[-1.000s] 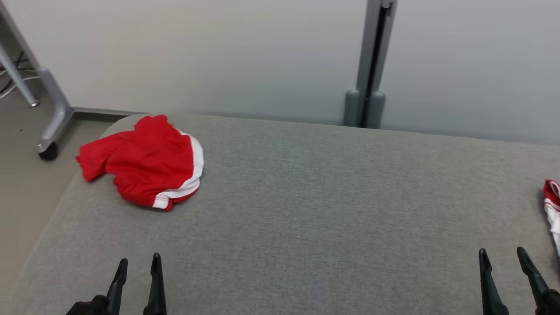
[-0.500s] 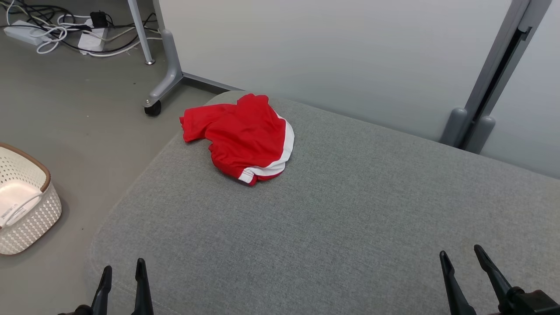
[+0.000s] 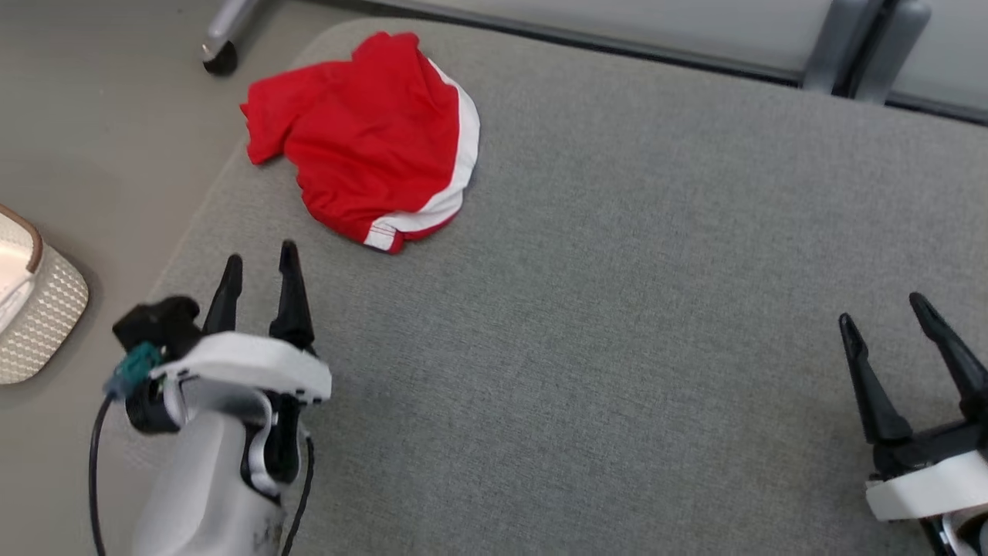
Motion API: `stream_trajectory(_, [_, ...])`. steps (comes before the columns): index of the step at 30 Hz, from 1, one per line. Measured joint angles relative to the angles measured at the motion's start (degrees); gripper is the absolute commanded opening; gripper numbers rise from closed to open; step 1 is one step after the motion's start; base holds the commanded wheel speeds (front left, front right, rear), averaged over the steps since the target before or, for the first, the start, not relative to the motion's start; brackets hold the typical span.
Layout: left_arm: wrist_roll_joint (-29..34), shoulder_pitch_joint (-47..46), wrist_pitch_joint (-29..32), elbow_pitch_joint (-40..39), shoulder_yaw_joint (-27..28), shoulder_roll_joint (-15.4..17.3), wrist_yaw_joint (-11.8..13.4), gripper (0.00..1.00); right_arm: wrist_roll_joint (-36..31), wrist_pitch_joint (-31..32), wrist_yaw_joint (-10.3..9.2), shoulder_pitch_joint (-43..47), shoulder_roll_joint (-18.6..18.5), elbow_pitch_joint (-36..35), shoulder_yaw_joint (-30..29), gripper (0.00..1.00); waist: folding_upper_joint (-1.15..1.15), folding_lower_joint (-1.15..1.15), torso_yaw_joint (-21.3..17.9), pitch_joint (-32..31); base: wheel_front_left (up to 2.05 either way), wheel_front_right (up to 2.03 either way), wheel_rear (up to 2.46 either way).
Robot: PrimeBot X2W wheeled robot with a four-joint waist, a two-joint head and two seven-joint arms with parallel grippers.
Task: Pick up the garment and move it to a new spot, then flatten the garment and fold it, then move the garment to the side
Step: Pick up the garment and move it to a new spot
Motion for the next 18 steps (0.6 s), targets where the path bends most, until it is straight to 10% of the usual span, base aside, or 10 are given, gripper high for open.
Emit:
stream_trajectory(13, [-1.9, -30.3, 16.5, 29.4, -5.5, 4.1, 1.1, 1.00, 1.0, -0.3, 0.02, -7.6, -4.2, -2.0, 2.8, 1.00, 0.00, 0.00, -6.4, 16.6, 0.00, 0.00, 0.00])
stream_trajectory(14, [-2.4, -31.5, 17.6, 30.7, -5.4, 4.3, 0.3, 0.69, 1.0, -0.3, 0.02, -8.0, -4.0, -1.9, 2.8, 1.00, 0.00, 0.00, -7.2, 16.9, 0.00, 0.00, 0.00])
stream_trajectory(15, [-2.6, -32.5, 17.9, 31.7, -5.4, 4.6, -0.2, 0.00, 1.1, -0.3, 0.02, -8.2, -3.8, -1.7, 2.7, 1.00, 0.00, 0.00, -7.9, 17.0, 0.00, 0.00, 0.00])
stream_trajectory(18, [-2.8, -33.3, 17.3, 33.7, -5.5, 5.4, -2.0, 0.00, 1.4, -0.3, 0.01, -8.2, -2.5, -0.7, 2.5, 1.00, 0.00, 0.00, -9.1, 16.3, 0.00, 0.00, 0.00])
